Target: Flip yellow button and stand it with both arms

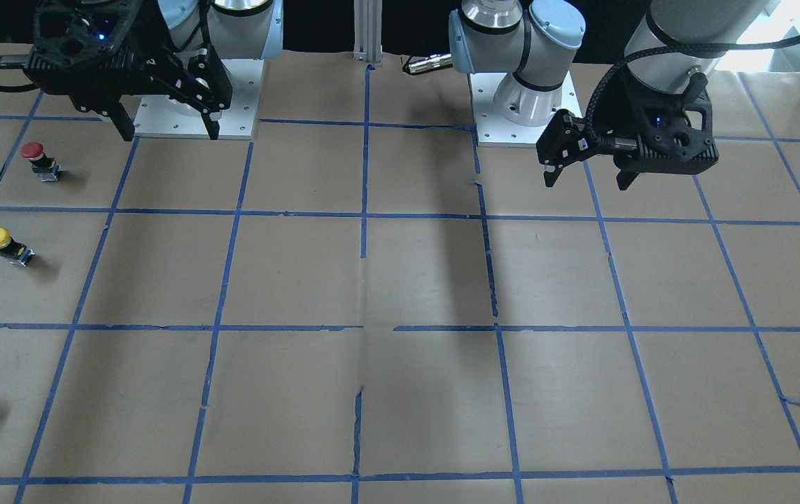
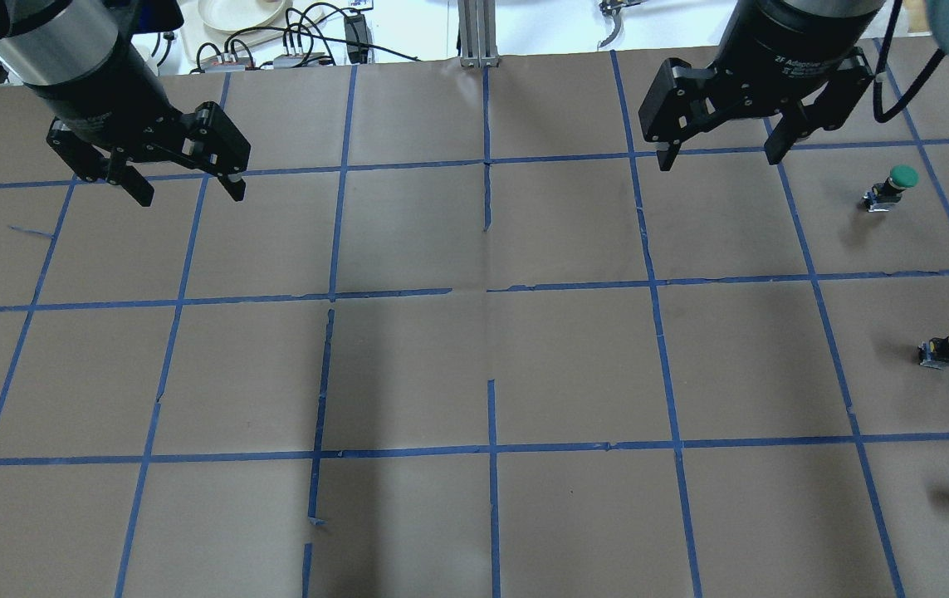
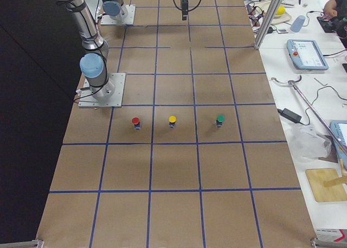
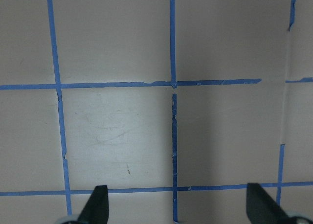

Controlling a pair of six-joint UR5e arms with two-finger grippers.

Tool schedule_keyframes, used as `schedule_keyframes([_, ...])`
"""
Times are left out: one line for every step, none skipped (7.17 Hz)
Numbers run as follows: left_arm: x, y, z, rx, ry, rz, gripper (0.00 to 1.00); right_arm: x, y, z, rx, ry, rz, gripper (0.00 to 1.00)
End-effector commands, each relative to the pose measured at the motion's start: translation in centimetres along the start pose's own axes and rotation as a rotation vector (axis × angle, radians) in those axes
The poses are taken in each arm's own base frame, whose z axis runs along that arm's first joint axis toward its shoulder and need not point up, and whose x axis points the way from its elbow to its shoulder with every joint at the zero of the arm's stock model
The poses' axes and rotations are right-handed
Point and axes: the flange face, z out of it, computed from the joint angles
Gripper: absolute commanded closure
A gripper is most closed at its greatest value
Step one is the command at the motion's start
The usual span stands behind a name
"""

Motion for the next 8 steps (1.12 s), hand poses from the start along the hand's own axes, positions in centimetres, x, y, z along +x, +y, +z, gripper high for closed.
schedule_keyframes([0.14,0.05,-0.09,0.008,-0.001,0.003,0.00,0.11,0.14,0.35,0.009,0.010,0.021,0.01])
schedule_keyframes([0.14,-0.08,-0.09,0.008,-0.001,0.003,0.00,0.10,0.14,0.35,0.009,0.009,0.020,0.01])
schedule_keyframes([0.14,-0.02,-0.09,0.008,-0.001,0.002,0.00,0.10,0.14,0.35,0.009,0.008,0.021,0.01])
schedule_keyframes([0.06,-0.02,-0.02,0.006,-0.001,0.000,0.00,0.10,0.22,0.50,0.006,0.009,0.021,0.01])
schedule_keyframes([0.14,-0.09,-0.16,0.009,-0.001,0.003,0.00,0.10,0.25,0.92,0.000,0.008,0.021,0.01])
schedule_keyframes([0.13,-0.14,-0.09,0.008,-0.001,0.002,0.00,0.10,0.22,1.01,0.003,0.007,0.021,0.01])
schedule_keyframes([0.13,-0.13,-0.01,0.006,-0.001,0.002,0.00,0.10,0.28,0.82,0.011,0.007,0.021,0.01])
schedule_keyframes([0.11,-0.21,-0.09,0.008,-0.002,-0.003,0.00,0.10,0.33,0.74,0.012,0.007,0.020,0.01])
